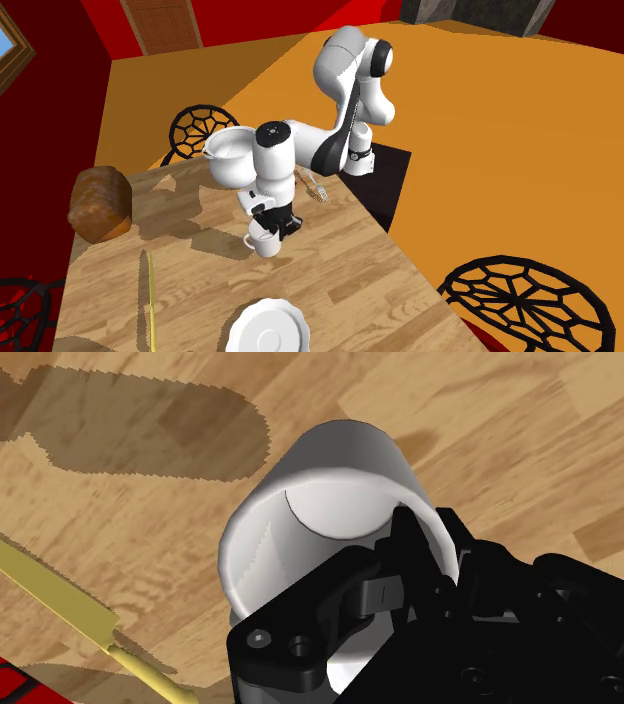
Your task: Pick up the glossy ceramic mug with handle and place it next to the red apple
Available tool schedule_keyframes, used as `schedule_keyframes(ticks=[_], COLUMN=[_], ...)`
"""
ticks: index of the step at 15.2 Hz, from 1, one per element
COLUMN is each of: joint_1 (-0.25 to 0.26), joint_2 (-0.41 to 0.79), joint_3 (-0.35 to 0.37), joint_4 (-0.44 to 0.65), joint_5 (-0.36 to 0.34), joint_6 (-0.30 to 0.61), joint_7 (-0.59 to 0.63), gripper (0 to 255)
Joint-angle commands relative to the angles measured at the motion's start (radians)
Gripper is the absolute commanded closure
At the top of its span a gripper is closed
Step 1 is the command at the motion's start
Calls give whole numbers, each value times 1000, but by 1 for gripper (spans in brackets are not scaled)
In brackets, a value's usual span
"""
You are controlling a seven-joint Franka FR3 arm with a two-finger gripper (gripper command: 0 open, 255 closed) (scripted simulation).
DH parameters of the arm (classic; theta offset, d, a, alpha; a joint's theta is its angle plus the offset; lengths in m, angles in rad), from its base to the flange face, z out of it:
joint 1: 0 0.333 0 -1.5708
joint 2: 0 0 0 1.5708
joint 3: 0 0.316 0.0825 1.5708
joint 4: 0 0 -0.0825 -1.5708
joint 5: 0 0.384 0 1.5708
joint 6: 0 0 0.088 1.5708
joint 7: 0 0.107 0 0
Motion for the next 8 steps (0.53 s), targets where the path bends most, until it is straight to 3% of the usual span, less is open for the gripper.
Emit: schedule_keyframes(ticks=[1, 8], joint_1=[0, 0], joint_2=[-9, -27], joint_3=[0, 1], joint_4=[16, 85], joint_5=[1, 3], joint_6=[-25, -112], joint_7=[-2, -6], gripper=[255, 255])
